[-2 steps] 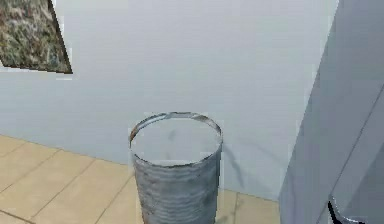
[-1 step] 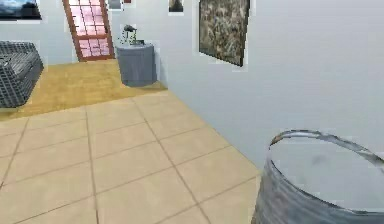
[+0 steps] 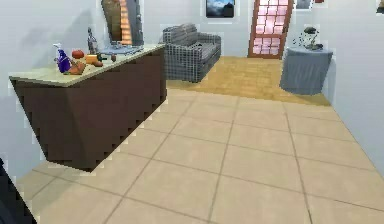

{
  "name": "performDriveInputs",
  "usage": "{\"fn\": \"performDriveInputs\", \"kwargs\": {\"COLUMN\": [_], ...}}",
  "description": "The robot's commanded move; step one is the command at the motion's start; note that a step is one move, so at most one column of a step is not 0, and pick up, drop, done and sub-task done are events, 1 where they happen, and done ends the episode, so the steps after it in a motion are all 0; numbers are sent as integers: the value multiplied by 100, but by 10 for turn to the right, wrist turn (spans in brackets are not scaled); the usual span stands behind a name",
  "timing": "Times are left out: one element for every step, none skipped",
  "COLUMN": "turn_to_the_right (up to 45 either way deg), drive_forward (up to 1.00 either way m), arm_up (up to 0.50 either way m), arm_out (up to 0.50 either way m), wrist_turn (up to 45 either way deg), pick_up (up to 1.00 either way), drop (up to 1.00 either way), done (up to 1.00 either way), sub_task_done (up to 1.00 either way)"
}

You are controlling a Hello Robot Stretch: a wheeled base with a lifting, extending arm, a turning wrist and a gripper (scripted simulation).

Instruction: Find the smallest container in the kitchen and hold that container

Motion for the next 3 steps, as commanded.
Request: {"fn": "performDriveInputs", "kwargs": {"turn_to_the_right": [-150, 0, -270], "drive_forward": [0, 90, 0], "arm_up": [0, 0, 0], "arm_out": [0, 0, 0], "wrist_turn": [0, 0, 0], "pick_up": [0, 0, 0], "drop": [0, 0, 0], "done": [0, 0, 0], "sub_task_done": [0, 0, 0]}}
